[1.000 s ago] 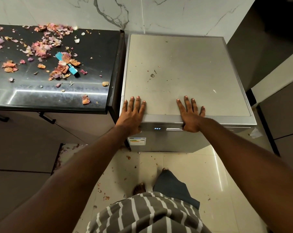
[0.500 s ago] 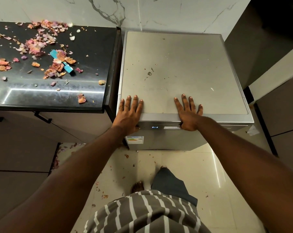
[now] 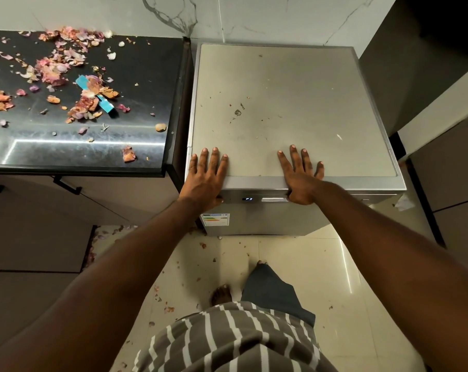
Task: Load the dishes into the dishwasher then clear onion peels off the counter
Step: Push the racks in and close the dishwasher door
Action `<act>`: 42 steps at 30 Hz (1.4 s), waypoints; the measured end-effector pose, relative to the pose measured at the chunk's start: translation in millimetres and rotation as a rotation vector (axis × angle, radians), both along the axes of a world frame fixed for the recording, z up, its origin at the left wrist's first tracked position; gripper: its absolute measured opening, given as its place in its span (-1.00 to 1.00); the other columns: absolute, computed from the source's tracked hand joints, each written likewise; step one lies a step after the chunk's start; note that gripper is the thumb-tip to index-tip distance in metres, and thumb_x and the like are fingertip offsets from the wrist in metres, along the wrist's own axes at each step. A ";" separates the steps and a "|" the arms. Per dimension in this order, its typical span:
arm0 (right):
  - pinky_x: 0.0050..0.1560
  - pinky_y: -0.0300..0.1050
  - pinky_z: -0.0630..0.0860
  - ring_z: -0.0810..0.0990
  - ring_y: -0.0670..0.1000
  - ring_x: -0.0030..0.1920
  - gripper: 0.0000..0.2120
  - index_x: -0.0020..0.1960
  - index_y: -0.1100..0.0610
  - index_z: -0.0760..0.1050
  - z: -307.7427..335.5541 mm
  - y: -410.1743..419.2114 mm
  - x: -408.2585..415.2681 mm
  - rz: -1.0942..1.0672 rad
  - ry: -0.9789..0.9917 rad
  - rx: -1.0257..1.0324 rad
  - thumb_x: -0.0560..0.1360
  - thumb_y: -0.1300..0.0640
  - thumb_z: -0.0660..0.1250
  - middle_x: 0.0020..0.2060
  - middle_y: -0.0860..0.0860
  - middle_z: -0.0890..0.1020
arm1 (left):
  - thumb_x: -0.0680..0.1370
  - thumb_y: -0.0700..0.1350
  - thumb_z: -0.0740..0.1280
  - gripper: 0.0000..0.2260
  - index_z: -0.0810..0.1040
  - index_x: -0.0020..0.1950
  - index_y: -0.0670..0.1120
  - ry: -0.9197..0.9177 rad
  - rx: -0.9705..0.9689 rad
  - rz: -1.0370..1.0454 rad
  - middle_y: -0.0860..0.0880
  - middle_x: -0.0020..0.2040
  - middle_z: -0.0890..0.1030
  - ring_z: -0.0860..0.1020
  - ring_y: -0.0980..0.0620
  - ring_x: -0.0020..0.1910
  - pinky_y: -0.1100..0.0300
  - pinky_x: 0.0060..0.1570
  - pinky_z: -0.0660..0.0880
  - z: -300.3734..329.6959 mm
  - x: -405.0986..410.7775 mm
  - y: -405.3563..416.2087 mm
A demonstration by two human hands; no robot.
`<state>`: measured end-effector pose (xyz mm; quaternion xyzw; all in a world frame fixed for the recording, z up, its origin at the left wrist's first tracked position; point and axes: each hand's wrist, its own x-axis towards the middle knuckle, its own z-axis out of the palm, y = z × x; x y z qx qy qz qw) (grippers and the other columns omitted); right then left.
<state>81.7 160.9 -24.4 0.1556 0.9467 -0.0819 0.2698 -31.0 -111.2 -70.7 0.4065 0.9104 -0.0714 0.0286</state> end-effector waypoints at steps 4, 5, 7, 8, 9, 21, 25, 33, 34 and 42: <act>0.53 0.43 -0.33 -0.56 0.16 0.55 0.23 0.58 -0.14 -0.56 1.1 -0.7 0.3 -0.002 0.002 -0.007 0.53 0.25 0.47 0.53 -0.01 -0.60 | 0.37 0.25 0.56 0.19 -0.12 0.68 -0.18 -0.003 0.009 0.007 -0.36 0.65 -0.03 -0.01 -0.44 0.62 -0.40 0.53 0.10 1.0 0.7 0.3; 0.53 0.42 -0.34 -0.56 0.16 0.55 0.23 0.58 -0.14 -0.55 1.5 -0.9 0.2 -0.002 0.001 -0.007 0.53 0.25 0.47 0.53 -0.01 -0.59 | 0.36 0.26 0.56 0.19 -0.13 0.68 -0.18 -0.002 0.010 0.008 -0.36 0.65 -0.03 -0.02 -0.44 0.62 -0.40 0.53 0.10 1.2 0.7 0.2; 0.52 0.41 -0.34 -0.56 0.17 0.55 0.23 0.59 -0.13 -0.55 1.5 -0.7 -0.1 -0.003 0.002 -0.009 0.53 0.25 0.47 0.53 0.00 -0.59 | 0.37 0.27 0.55 0.20 -0.15 0.68 -0.18 -0.001 0.009 0.009 -0.36 0.65 -0.05 -0.03 -0.44 0.62 -0.40 0.53 0.10 1.1 0.3 -0.2; 0.53 0.41 -0.34 -0.56 0.17 0.55 0.23 0.59 -0.13 -0.55 1.2 -0.8 -0.2 -0.004 0.003 -0.008 0.53 0.25 0.47 0.53 0.00 -0.59 | 0.37 0.27 0.55 0.20 -0.15 0.68 -0.17 -0.001 0.007 0.007 -0.36 0.65 -0.05 -0.03 -0.44 0.62 -0.40 0.53 0.10 0.6 0.1 -0.4; 0.53 0.41 -0.34 -0.56 0.17 0.55 0.23 0.59 -0.13 -0.55 1.0 -0.7 -0.3 -0.003 0.003 -0.006 0.53 0.26 0.47 0.53 0.00 -0.59 | 0.37 0.27 0.55 0.20 -0.16 0.68 -0.17 -0.002 0.007 0.004 -0.36 0.65 -0.06 -0.04 -0.44 0.62 -0.40 0.53 0.10 0.1 -0.3 -0.5; 0.51 0.44 -0.35 -0.58 0.18 0.53 0.28 0.57 -0.14 -0.57 -6.5 4.5 -0.9 0.007 0.010 -0.015 0.50 0.22 0.52 0.51 0.00 -0.61 | 0.38 0.25 0.57 0.22 -0.21 0.67 -0.15 -0.055 -0.036 0.023 -0.34 0.66 -0.12 -0.10 -0.42 0.63 -0.38 0.55 0.06 6.0 -1.3 1.5; 0.50 0.45 -0.35 -0.57 0.18 0.54 0.27 0.58 -0.13 -0.56 -5.9 4.8 -0.3 0.014 0.006 -0.020 0.50 0.23 0.51 0.51 0.01 -0.61 | 0.31 0.34 0.58 0.34 -0.28 0.65 -0.21 -0.159 -0.110 0.096 -0.34 0.65 -0.21 -0.19 -0.40 0.62 -0.36 0.58 -0.03 24.4 7.6 16.5; 0.52 0.50 -0.30 -0.54 0.23 0.55 0.26 0.61 -0.08 -0.50 -4.3 0.1 2.2 0.046 0.061 -0.002 0.46 0.23 0.52 0.54 0.07 -0.57 | 0.20 0.44 0.56 0.48 -0.52 0.58 -0.07 -0.373 -0.123 -0.014 -0.25 0.55 -0.52 -0.50 -0.30 0.53 -0.45 0.49 -0.31 38.7 52.4 117.6; 0.52 0.49 -0.29 -0.53 0.24 0.56 0.26 0.62 -0.07 -0.49 -8.2 2.1 6.6 0.069 0.090 0.008 0.45 0.24 0.52 0.55 0.09 -0.56 | 0.18 0.44 0.58 0.50 -0.55 0.56 -0.05 -0.389 -0.137 0.022 -0.25 0.52 -0.57 -0.54 -0.31 0.50 -0.48 0.45 -0.34 38.0 55.9 124.7; 0.66 0.09 -0.04 -0.18 0.10 0.68 0.04 0.70 -0.05 -0.23 -39.7 59.3 71.9 0.263 0.462 0.106 0.46 0.47 0.25 0.69 0.07 -0.19 | 0.18 0.33 0.65 0.53 -0.62 0.51 -0.01 -0.444 -0.294 0.116 -0.21 0.47 -0.64 -0.55 -0.26 0.50 -0.50 0.47 -0.25 53.4 56.6 138.0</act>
